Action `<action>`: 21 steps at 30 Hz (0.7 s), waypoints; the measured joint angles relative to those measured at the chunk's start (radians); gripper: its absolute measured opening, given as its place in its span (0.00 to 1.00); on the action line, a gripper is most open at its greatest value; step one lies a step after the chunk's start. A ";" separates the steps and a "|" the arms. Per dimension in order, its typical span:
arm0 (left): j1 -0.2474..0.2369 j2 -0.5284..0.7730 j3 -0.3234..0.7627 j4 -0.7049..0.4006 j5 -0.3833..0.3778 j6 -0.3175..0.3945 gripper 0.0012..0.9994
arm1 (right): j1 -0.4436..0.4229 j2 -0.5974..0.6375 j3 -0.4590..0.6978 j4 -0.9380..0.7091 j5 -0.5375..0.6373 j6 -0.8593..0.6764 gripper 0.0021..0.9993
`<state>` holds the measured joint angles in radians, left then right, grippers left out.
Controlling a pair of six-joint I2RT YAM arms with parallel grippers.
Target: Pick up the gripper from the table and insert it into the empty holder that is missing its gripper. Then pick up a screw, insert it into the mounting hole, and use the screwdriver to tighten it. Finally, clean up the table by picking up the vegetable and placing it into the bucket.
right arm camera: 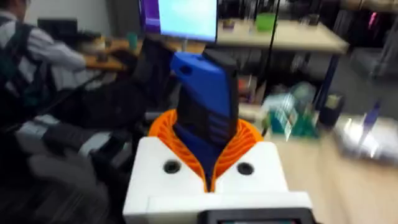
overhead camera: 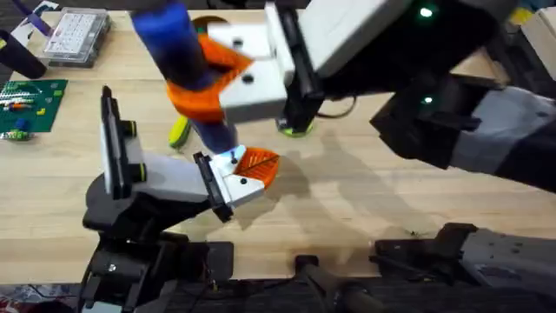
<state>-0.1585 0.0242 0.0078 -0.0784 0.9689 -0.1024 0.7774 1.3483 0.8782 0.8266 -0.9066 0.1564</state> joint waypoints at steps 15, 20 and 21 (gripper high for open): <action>-0.001 0.001 -0.001 -0.007 0.003 -0.004 0.01 | -0.041 0.000 0.299 -0.192 0.053 -0.005 0.02; -0.001 0.001 -0.001 -0.007 0.003 -0.004 0.01 | -0.070 0.000 0.301 -0.332 0.050 -0.057 0.02; -0.001 0.001 -0.001 -0.007 0.003 -0.004 0.01 | -0.079 0.000 0.302 -0.364 0.051 -0.077 0.02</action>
<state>-0.1593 0.0251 0.0067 -0.0856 0.9722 -0.1062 0.6989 1.3483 1.1798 0.4621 -0.8554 0.0795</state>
